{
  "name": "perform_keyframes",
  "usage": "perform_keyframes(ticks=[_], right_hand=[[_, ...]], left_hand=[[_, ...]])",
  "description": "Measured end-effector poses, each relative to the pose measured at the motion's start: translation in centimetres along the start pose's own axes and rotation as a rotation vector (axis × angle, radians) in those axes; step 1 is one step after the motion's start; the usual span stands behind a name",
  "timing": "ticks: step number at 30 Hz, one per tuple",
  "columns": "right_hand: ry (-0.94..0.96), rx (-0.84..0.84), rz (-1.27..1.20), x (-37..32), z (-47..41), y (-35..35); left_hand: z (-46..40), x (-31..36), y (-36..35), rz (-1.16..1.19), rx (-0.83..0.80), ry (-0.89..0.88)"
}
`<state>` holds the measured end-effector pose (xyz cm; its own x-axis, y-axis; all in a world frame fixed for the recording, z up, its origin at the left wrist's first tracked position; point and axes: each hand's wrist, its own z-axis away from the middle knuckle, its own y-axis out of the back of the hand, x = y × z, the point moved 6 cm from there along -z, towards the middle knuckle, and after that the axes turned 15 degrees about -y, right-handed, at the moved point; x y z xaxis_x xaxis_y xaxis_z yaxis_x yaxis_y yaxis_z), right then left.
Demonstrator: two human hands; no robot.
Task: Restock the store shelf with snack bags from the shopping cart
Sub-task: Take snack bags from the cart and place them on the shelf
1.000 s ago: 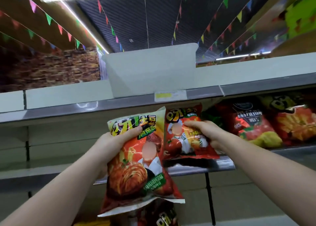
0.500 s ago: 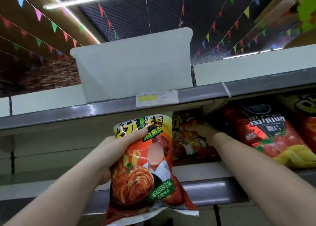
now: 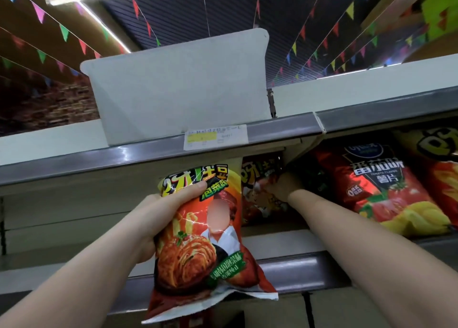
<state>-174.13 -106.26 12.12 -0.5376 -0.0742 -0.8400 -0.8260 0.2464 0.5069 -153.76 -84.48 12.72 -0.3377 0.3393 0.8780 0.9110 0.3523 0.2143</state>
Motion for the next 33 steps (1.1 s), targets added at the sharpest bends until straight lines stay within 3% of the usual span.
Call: perform_keyframes(ticks=[3, 7, 12, 15, 19, 24, 29, 33], right_hand=[[0.103, -0.025, -0.079, -1.0, 3.9, 1.6], [0.062, -0.396, -0.357, -1.2, 12.1, 2.1], [0.002, -0.663, -0.356, 0.0, 19.2, 2.7], [-0.016, -0.621, -0.302, 0.3, 19.8, 2.9], [-0.151, -0.565, -0.461, 0.6, 17.4, 3.9], [-0.255, -0.465, -0.547, 1.1, 13.1, 4.2], [-0.253, -0.392, -0.508, 1.2, 9.5, 3.1], [-0.188, -0.384, -0.633, 1.1, 7.4, 2.3]], left_hand=[[0.6, 0.3, -1.0, 0.074, -0.083, 0.036], [0.8, 0.7, -1.9, 0.135, -0.071, 0.024], [0.6, 1.2, -3.5, 0.207, -0.071, -0.002], [0.7, 1.7, -4.7, 0.218, -0.083, -0.019], [0.0, 2.2, -5.6, 0.210, -0.059, -0.079], [-1.8, 1.3, -5.7, 0.015, -0.055, -0.123], [-3.5, 0.5, -6.4, -0.148, -0.118, -0.167], [-4.4, -0.3, -7.4, -0.179, -0.152, -0.136]])
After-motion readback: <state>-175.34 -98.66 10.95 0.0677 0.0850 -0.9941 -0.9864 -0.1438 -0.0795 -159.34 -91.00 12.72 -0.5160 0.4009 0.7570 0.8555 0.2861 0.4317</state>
